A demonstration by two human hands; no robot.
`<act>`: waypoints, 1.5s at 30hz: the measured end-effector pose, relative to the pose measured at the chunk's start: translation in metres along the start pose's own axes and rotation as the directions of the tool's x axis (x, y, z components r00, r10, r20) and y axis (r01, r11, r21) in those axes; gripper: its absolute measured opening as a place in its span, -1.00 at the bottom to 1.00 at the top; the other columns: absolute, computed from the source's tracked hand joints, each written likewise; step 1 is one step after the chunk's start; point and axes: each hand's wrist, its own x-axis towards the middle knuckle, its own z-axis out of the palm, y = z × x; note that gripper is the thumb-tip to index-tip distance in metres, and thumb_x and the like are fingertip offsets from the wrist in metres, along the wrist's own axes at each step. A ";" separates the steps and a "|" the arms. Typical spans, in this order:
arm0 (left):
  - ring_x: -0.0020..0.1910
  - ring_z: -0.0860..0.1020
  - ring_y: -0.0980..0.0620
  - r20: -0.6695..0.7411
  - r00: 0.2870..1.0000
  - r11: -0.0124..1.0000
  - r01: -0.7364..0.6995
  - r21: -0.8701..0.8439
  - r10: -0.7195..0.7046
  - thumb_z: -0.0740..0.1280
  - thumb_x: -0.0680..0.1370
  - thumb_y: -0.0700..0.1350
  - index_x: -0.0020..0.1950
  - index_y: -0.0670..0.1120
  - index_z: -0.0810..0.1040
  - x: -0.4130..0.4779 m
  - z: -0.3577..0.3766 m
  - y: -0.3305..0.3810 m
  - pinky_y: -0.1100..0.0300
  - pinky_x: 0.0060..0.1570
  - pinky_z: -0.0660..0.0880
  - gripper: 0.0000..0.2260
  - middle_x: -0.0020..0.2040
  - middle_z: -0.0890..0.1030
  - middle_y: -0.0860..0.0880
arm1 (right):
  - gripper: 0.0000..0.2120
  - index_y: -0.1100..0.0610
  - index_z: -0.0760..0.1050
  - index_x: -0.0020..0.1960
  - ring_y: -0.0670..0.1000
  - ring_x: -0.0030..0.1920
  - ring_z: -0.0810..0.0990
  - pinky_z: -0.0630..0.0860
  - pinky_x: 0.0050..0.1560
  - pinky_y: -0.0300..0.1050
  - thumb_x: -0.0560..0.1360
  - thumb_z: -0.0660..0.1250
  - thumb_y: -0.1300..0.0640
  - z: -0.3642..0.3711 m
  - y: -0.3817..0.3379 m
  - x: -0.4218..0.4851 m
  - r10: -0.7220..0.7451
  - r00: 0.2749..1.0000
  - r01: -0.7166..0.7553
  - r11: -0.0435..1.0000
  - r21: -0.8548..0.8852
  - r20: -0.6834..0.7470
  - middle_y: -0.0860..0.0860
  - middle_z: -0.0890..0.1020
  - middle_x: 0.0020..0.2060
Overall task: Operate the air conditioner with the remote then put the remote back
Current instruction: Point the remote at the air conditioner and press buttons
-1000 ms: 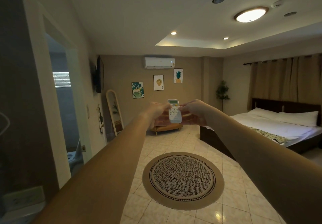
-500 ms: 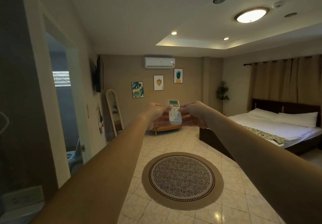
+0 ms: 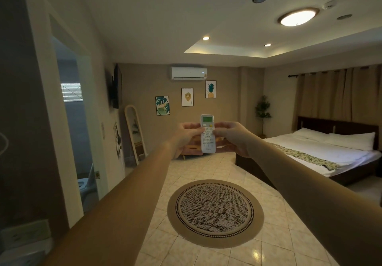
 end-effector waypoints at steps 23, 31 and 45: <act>0.12 0.71 -0.16 0.000 0.992 0.992 -0.127 -0.022 0.127 0.46 0.61 -0.16 0.30 0.05 0.65 -0.009 0.010 -0.015 -0.29 -0.07 0.70 -0.72 0.18 0.71 -0.09 | -0.73 -0.06 0.58 0.26 0.06 0.03 0.77 0.74 -0.10 0.00 0.66 0.33 0.23 -0.005 0.024 -0.015 -0.223 0.973 0.224 0.975 0.001 -0.065 0.11 0.73 0.08; -0.05 0.74 -0.02 0.015 0.991 0.991 -0.132 -0.024 0.132 0.44 0.62 -0.16 0.31 0.03 0.64 -0.012 0.014 -0.016 -0.14 -0.21 0.73 -0.73 0.12 0.71 -0.06 | -0.74 -0.07 0.58 0.24 0.08 0.08 0.75 0.75 -0.10 0.04 0.65 0.34 0.23 -0.007 0.025 -0.019 -0.203 0.977 0.203 0.979 -0.003 -0.066 0.12 0.72 0.08; 0.14 0.72 -0.17 -0.059 0.992 0.993 -0.114 -0.021 0.113 0.45 0.62 -0.16 0.38 -0.02 0.63 -0.029 0.023 -0.019 -0.28 -0.04 0.70 -0.68 0.19 0.70 -0.13 | -0.74 -0.04 0.57 0.25 -0.02 -0.09 0.79 0.71 -0.24 -0.09 0.65 0.34 0.25 -0.008 0.028 -0.032 -0.206 0.979 0.206 0.978 0.022 -0.012 0.14 0.73 0.06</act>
